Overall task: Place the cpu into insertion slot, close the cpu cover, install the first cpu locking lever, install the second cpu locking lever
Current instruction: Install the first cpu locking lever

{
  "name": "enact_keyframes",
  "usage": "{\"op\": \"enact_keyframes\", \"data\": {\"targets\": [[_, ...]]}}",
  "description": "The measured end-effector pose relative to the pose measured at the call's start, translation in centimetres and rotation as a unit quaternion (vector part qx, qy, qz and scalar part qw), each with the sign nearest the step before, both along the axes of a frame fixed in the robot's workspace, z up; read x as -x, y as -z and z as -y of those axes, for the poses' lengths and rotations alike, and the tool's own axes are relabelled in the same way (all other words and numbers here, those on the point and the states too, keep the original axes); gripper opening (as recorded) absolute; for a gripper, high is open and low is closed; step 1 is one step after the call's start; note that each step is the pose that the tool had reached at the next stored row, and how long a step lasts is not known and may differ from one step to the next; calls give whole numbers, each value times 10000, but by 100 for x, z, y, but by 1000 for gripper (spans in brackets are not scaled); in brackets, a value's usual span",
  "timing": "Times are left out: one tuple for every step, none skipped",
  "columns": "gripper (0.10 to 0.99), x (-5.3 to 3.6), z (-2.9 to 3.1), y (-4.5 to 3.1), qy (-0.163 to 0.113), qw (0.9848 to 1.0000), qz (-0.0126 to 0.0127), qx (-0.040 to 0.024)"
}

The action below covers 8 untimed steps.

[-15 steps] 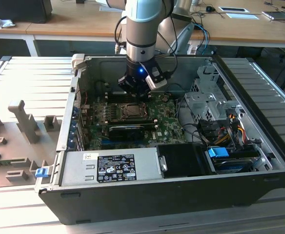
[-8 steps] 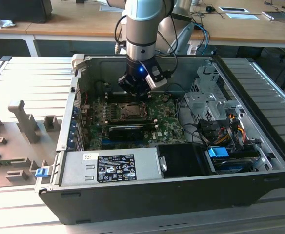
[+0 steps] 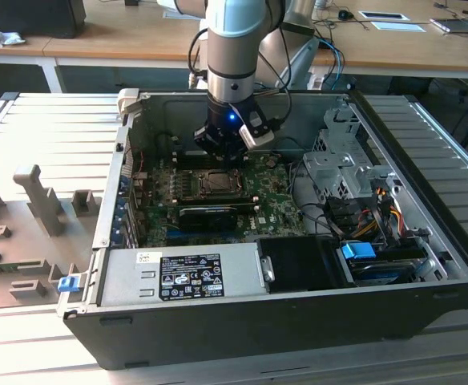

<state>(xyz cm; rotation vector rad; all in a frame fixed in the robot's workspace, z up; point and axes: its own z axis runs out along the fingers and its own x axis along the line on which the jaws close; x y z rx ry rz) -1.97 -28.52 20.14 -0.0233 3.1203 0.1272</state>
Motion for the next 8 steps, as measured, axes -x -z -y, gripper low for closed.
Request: {"op": "enact_keyframes", "data": {"targets": [[106, 0, 4, 5, 0, 10000, -1, 1], [106, 1, 8, 8, 0, 10000, -1, -3], [106, 1, 11, 10, 1, 10000, -2, -17], [106, 1, 11, 11, 0, 10000, -1, -52], [106, 0, 9, 12, 0, 10000, 0, -98], [106, 0, 10, 12, 0, 9999, 0, -126], [106, 0, 9, 12, 1, 9999, 0, -139], [106, -1, 7, -30, 1, 9999, 3, -144]]}}
